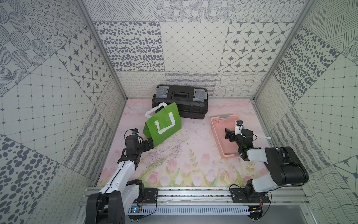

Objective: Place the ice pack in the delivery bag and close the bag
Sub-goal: Reset both arms

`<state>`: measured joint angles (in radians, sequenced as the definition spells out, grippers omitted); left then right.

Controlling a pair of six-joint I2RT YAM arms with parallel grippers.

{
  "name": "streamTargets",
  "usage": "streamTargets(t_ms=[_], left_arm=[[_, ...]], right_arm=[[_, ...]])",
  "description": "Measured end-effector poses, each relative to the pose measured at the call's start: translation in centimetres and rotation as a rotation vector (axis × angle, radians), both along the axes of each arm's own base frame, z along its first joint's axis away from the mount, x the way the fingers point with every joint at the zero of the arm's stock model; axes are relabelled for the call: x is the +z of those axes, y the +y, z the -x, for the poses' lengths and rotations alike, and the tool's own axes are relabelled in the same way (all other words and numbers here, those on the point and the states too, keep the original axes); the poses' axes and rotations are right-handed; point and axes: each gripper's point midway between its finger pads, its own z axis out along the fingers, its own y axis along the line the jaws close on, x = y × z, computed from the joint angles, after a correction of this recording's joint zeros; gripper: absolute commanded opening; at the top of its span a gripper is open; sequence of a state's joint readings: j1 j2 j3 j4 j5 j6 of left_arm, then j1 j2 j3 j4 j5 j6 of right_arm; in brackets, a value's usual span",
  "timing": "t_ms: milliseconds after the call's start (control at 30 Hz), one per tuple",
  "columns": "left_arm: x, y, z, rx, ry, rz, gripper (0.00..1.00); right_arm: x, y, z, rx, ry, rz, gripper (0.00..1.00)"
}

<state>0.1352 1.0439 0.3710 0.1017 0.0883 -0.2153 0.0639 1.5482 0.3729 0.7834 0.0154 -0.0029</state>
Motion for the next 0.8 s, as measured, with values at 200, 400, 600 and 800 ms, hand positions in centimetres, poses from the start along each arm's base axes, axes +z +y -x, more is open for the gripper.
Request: streamTargets(t_ms=[200, 400, 600, 800], left_arm=[[-0.9, -1.1, -2.8, -0.073, -0.065, -0.010, 1.00], [-3.2, -2.0, -4.5, -0.127, -0.100, -0.021, 0.99], [-3.6, -3.2, -6.2, -0.181, -0.136, -0.049, 1.00], [-3.0, -3.9, -7.0, -0.213, -0.166, -0.077, 1.00]], right_arm=[[0.5, -1.3, -0.7, -0.033, -0.009, -0.025, 0.99], [0.7, -1.2, -0.8, -0.032, -0.016, -0.027, 0.99], [0.7, -1.2, -0.8, -0.033, -0.017, -0.027, 0.99], [0.7, -1.2, -0.8, -0.033, -0.017, -0.027, 0.99]])
